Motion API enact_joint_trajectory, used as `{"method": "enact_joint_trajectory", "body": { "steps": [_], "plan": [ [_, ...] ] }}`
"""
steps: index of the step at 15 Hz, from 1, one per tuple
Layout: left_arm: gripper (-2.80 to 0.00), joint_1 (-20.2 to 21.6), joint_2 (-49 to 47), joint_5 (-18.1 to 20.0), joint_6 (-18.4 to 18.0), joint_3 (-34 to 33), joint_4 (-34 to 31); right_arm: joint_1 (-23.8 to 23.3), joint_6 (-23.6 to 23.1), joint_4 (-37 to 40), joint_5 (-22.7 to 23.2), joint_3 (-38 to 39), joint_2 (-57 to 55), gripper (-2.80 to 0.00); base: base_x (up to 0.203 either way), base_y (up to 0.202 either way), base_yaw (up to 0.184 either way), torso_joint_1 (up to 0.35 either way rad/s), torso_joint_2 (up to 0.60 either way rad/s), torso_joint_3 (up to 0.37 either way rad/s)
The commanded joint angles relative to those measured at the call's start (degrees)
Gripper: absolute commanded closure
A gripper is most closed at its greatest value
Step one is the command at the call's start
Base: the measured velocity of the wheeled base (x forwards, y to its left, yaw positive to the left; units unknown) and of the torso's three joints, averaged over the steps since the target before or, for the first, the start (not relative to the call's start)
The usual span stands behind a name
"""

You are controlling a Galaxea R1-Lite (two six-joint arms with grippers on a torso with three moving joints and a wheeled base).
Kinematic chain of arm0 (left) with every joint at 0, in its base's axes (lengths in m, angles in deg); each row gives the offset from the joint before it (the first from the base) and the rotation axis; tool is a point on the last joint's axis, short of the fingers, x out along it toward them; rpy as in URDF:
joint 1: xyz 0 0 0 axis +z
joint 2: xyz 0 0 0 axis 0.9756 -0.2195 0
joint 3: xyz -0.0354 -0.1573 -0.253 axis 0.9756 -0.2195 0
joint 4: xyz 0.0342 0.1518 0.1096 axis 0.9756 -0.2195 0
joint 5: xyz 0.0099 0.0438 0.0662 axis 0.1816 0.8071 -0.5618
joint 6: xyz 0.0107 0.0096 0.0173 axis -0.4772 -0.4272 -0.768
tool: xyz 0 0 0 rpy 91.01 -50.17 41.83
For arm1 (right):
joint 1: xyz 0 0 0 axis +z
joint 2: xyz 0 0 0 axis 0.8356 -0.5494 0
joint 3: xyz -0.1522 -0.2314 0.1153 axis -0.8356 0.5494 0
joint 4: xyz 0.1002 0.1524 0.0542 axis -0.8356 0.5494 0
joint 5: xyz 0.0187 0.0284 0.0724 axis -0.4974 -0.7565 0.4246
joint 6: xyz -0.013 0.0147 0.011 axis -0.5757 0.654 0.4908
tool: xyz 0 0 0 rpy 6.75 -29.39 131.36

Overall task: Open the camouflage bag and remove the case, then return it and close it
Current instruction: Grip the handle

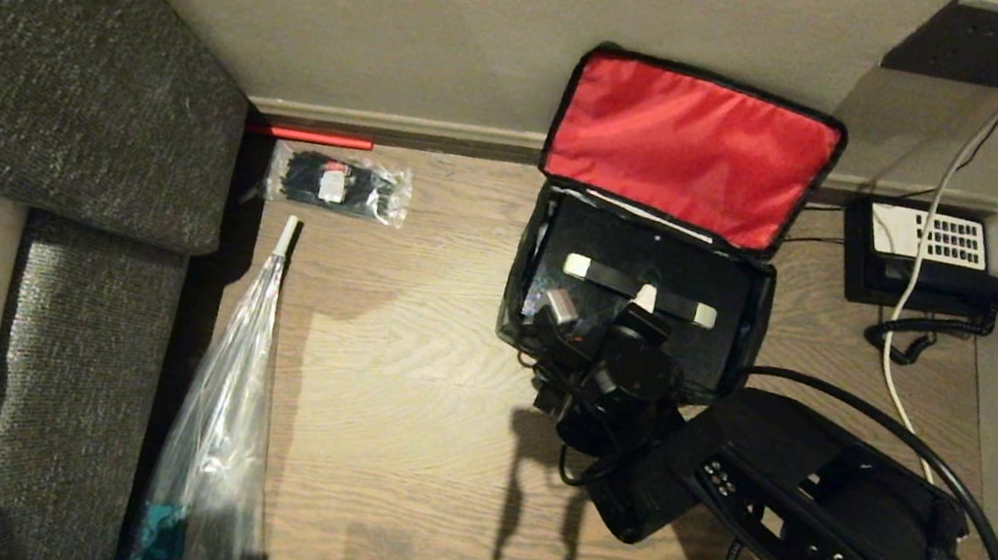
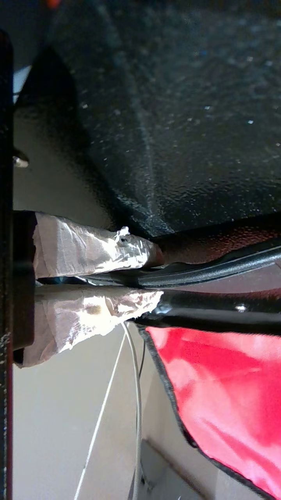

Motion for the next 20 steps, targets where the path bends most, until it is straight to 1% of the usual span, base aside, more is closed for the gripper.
{"method": "enact_joint_trajectory", "body": {
  "steps": [1,9,15,16,19,20],
  "plan": [
    [0.0,0.06,0.02,-0.05,0.02,-0.02,-0.02,0.88,-0.22,-1.04,0.09,3.06,3.18,0.0,0.0,0.0,0.0,0.0,0.0,0.0],
    [0.0,0.06,0.02,-0.05,0.02,-0.02,-0.02,0.06,-1.24,-1.04,-0.01,0.01,0.82,0.0,0.0,0.0,0.0,0.0,0.0,0.0],
    [0.0,0.06,0.02,-0.05,0.02,-0.02,-0.02,0.06,-0.8,-1.04,0.08,1.86,1.53,0.0,0.0,0.0,0.0,0.0,0.0,0.0],
    [0.0,0.06,0.02,-0.05,0.02,-0.02,-0.02,-0.04,-0.64,-1.04,0.35,2.5,1.77,0.0,0.0,0.0,0.0,0.0,0.0,0.0],
    [0.0,0.06,0.02,-0.05,0.02,-0.02,-0.02,-0.65,-0.98,-1.04,3.86,3.18,2.05,0.0,0.0,0.0,0.0,0.0,0.0,0.0],
    [0.0,0.06,0.02,-0.05,0.02,-0.09,-0.02,-0.61,-0.81,-1.04,3.86,3.29,2.01,0.0,0.0,0.0,0.0,0.0,0.0,0.0]
  ]
}}
